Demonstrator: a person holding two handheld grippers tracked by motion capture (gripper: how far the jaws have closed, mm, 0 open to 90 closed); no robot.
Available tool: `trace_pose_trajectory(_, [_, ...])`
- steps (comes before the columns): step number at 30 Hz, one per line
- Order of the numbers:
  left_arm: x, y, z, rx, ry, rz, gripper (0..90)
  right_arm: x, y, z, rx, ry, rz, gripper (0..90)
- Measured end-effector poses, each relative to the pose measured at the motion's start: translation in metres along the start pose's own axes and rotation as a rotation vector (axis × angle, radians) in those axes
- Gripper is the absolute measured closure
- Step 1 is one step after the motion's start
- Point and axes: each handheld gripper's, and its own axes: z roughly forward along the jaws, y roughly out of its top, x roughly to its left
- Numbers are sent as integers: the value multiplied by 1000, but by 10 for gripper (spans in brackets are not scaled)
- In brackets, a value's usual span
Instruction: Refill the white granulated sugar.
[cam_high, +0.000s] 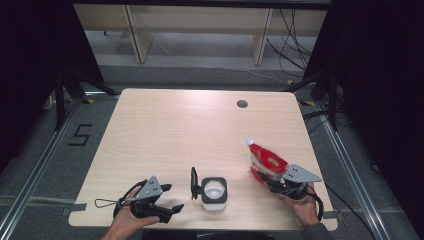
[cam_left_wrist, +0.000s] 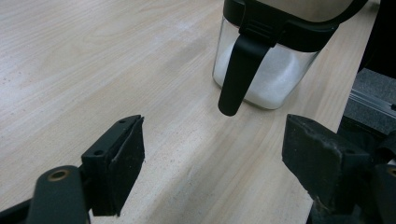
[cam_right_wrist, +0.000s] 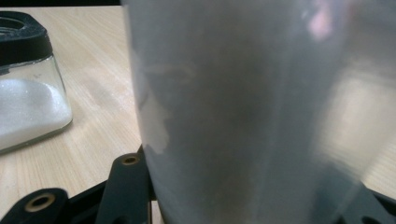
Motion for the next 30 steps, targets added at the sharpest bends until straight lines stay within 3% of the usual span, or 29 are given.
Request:
trace_pose_trajectory(2, [0,0,0,0,1,5,206,-2,0,-1,16,-6,-16,526])
trace_pose_trajectory(4, [0,0,0,2,0,4,206,-2,0,-2,10,9,9,517])
trace_pose_trajectory(6, [0,0,0,0,-9,1,206,-3,0,-4,17,-7,11,502])
trace_pose_trajectory(7, [0,0,0,0,-9,1,206,0,0,-7,42,-12,65,496])
trace_pose_trajectory(8, [0,0,0,0,-2,1,206,-4,0,-5,5,-17,24,487])
trace_pose_trajectory(10, [0,0,0,-2,-1,2,206,-3,0,-7,7,-10,49,480])
trace_pose_trajectory(11, [0,0,0,-4,-1,-1,206,-1,1,-12,13,-18,112,444])
trace_pose_trajectory(12, [1,1,-1,11,1,13,206,-1,2,-13,13,-34,118,428])
trace_pose_trajectory(13, [1,1,-1,11,1,13,206,4,3,-17,29,-44,187,414])
trace_pose_trajectory(14, [1,0,-1,7,-2,11,206,4,4,-19,21,-57,191,398])
trace_pose_trajectory(16, [2,1,-1,6,-5,24,206,5,6,-23,20,-75,141,357])
trace_pose_trajectory(17, [1,0,-1,6,-1,8,206,8,7,-25,15,-81,132,347])
trace_pose_trajectory(20, [1,0,-1,-3,-2,14,206,11,7,-29,36,-99,133,335])
trace_pose_trajectory(23, [0,-1,0,-6,-3,-4,206,16,7,-39,70,-105,236,312])
trace_pose_trajectory(25, [0,-1,-1,-6,-4,-3,206,18,7,-43,58,-115,241,300])
trace_pose_trajectory(28, [0,-1,0,-20,-9,-13,205,18,7,-52,84,-146,252,279])
trace_pose_trajectory(30, [0,0,0,-18,-7,-13,206,16,7,-55,75,-146,233,287])
